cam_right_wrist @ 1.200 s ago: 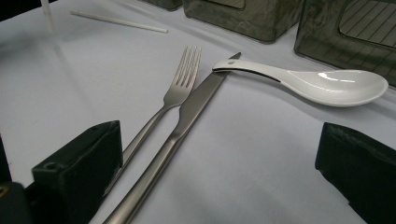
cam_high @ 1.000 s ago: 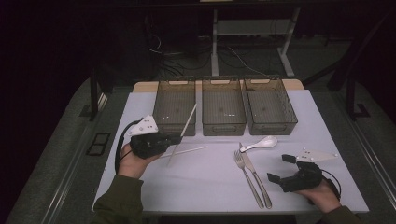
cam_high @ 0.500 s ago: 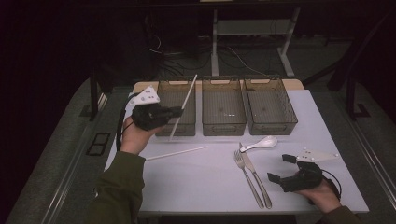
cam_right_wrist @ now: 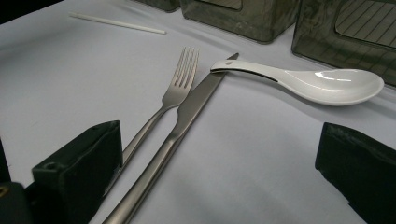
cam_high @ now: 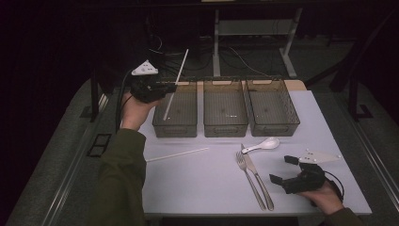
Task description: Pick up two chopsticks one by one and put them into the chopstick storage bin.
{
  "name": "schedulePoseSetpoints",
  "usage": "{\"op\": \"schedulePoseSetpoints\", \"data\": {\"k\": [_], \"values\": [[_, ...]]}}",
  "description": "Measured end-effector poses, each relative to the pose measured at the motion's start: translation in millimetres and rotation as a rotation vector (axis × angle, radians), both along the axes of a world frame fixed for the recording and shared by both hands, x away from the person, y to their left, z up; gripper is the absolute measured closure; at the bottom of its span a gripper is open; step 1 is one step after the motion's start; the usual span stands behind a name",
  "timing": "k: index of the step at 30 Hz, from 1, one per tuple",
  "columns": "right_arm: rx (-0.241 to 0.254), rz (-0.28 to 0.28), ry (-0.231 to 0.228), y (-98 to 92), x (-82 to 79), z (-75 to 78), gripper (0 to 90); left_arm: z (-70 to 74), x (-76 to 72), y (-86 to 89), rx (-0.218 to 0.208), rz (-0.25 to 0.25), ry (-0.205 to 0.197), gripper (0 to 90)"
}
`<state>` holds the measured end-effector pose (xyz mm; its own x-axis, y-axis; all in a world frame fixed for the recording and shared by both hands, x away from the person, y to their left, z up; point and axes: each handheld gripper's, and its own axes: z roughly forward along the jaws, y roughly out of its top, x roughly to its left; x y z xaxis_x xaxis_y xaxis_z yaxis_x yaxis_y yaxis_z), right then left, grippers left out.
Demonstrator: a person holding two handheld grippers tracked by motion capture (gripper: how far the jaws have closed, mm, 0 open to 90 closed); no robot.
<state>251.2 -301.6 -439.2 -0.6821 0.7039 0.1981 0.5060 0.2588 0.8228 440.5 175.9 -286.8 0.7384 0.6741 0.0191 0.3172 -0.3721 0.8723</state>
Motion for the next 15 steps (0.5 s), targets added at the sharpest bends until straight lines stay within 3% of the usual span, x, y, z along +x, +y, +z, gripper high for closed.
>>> {"op": "schedulePoseSetpoints", "data": {"k": [6,8,15], "values": [[0.001,0.003,0.000,-0.4,0.4,-0.2,0.9,-22.9,22.8,7.5,0.049,0.078,0.094,85.1],[0.000,0.005,0.002,-0.4,0.4,-0.2,0.9,-28.9,27.2,9.3,0.046,0.094,0.124,85.1],[0.002,0.005,0.000,-0.1,0.2,-0.2,0.9,-47.3,35.0,6.3,0.102,0.126,0.187,85.0]]}}
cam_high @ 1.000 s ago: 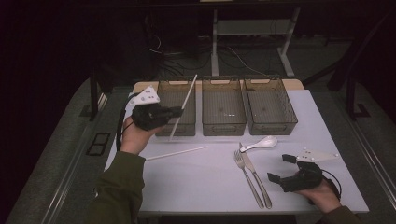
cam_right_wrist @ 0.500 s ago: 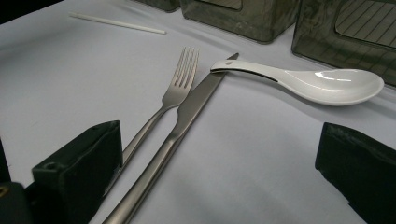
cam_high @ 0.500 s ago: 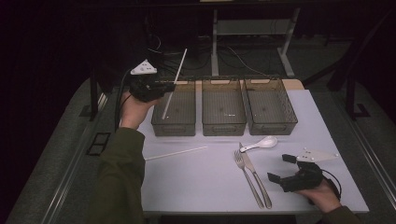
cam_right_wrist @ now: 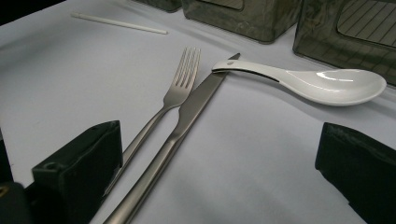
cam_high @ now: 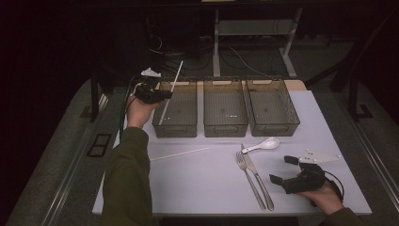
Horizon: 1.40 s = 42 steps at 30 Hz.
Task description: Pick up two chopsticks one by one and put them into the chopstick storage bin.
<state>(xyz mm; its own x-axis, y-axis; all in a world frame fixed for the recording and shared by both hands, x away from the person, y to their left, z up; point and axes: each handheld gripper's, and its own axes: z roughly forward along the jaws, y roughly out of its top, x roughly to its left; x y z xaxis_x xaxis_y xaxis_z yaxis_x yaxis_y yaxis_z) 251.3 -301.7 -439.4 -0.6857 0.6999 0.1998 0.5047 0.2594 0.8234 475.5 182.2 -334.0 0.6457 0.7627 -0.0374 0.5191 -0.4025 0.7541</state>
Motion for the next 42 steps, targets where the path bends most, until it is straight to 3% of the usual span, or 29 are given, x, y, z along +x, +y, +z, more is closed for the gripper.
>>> {"op": "schedulePoseSetpoints", "data": {"k": [13,31,38,42], "values": [[0.001,0.004,-0.001,-0.3,-0.1,0.2,0.9,-31.0,7.6,-10.0,0.073,0.043,0.077,84.9],[0.005,0.006,0.002,-0.6,-0.8,0.7,0.9,-47.4,15.3,-25.6,0.126,0.092,0.083,83.4],[0.005,0.005,0.003,-0.5,-0.9,0.8,0.9,-48.0,15.5,-25.9,0.119,0.100,0.081,80.2],[0.005,0.005,0.003,-0.6,-0.9,0.8,0.9,-42.8,13.3,-27.3,0.111,0.082,0.057,77.6]]}}
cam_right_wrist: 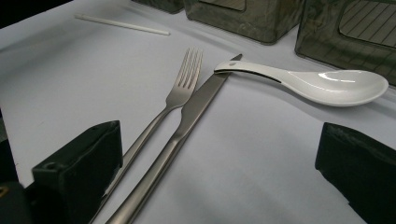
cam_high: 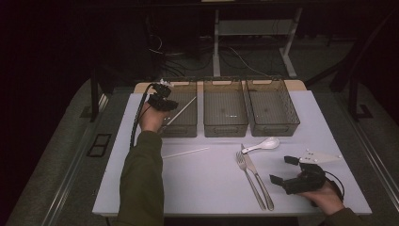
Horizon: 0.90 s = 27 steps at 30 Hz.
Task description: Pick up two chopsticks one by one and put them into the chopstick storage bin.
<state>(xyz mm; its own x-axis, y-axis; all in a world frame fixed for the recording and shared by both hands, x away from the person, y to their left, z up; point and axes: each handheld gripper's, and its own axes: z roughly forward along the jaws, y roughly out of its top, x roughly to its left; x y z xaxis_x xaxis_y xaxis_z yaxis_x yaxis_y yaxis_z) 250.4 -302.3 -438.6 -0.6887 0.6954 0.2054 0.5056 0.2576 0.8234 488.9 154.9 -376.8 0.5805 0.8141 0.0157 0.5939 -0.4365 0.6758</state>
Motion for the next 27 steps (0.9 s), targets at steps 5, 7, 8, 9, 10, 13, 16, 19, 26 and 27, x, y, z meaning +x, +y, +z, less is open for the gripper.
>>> {"op": "schedulePoseSetpoints", "data": {"k": [5,7,8,9,10,13,16,19,26,27], "values": [[-0.001,-0.001,0.000,-0.2,0.0,0.0,0.9,13.2,-7.2,-3.1,-0.041,-0.053,-0.040,71.2],[-0.001,-0.002,0.000,-0.2,0.0,0.1,0.9,19.0,-12.1,-4.1,-0.064,-0.076,-0.054,68.1],[-0.001,-0.001,-0.001,-0.2,0.0,0.1,0.9,21.9,-15.0,-5.2,-0.073,-0.085,-0.060,66.2],[-0.001,-0.002,-0.002,-0.3,0.1,0.0,0.9,24.8,-18.2,-6.3,-0.083,-0.097,-0.065,65.0],[-0.002,-0.002,-0.003,-0.3,0.1,0.0,0.9,27.7,-20.4,-6.8,-0.087,-0.120,-0.069,63.1],[-0.002,0.000,-0.005,0.1,0.2,-0.3,0.9,35.4,-30.9,-10.5,-0.101,-0.166,-0.083,58.3],[-0.003,0.008,-0.002,0.6,0.8,-1.4,0.9,40.6,-41.8,-13.7,-0.107,-0.212,-0.092,53.0],[-0.013,0.015,0.000,1.0,2.6,-3.5,0.9,43.4,-53.4,-15.1,-0.118,-0.246,-0.100,50.0],[-0.001,0.028,-0.002,2.3,8.4,-4.7,0.9,41.3,-86.1,-13.8,-0.148,-0.314,-0.127,43.6],[0.001,0.030,-0.003,2.6,8.9,-4.8,0.9,40.6,-91.1,-13.2,-0.149,-0.321,-0.131,42.9]]}}
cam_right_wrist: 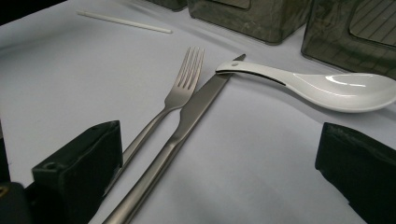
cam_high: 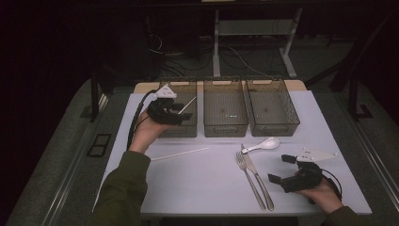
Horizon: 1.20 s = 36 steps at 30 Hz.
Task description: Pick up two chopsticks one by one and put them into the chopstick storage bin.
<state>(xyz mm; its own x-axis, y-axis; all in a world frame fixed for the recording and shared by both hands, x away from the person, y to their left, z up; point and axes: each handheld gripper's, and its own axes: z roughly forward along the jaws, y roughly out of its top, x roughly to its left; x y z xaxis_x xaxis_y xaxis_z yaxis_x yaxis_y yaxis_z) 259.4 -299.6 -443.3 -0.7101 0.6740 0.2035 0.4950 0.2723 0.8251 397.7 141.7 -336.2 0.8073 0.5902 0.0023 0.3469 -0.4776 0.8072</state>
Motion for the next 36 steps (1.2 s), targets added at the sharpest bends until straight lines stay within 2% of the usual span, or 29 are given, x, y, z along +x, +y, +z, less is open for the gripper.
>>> {"op": "schedulePoseSetpoints", "data": {"k": [4,13,18,22,24,28,36], "values": [[0.000,0.003,-0.004,0.7,-0.7,0.2,0.9,-3.0,-20.9,3.1,-0.018,-0.024,-0.015,40.1],[0.006,-0.001,-0.003,0.9,-5.8,3.0,0.9,-11.8,-51.6,13.0,-0.044,-0.057,-0.018,34.2],[0.010,-0.010,-0.008,0.4,-5.9,3.0,0.9,-23.3,-63.7,19.1,-0.040,-0.064,-0.014,32.0],[0.012,-0.013,-0.008,0.1,-6.5,3.4,0.9,-36.6,-70.4,26.4,-0.018,-0.059,-0.011,31.9],[0.011,-0.013,-0.008,0.1,-7.0,3.7,0.9,-41.9,-72.7,30.7,-0.006,-0.058,-0.011,33.0],[0.010,-0.014,-0.012,-0.4,-7.8,3.9,0.9,-50.9,-75.2,40.5,-0.011,-0.059,-0.016,38.0],[0.015,-0.020,-0.013,-1.1,-8.3,4.1,0.9,-67.4,-67.5,48.6,0.011,-0.081,0.022,55.0]]}}
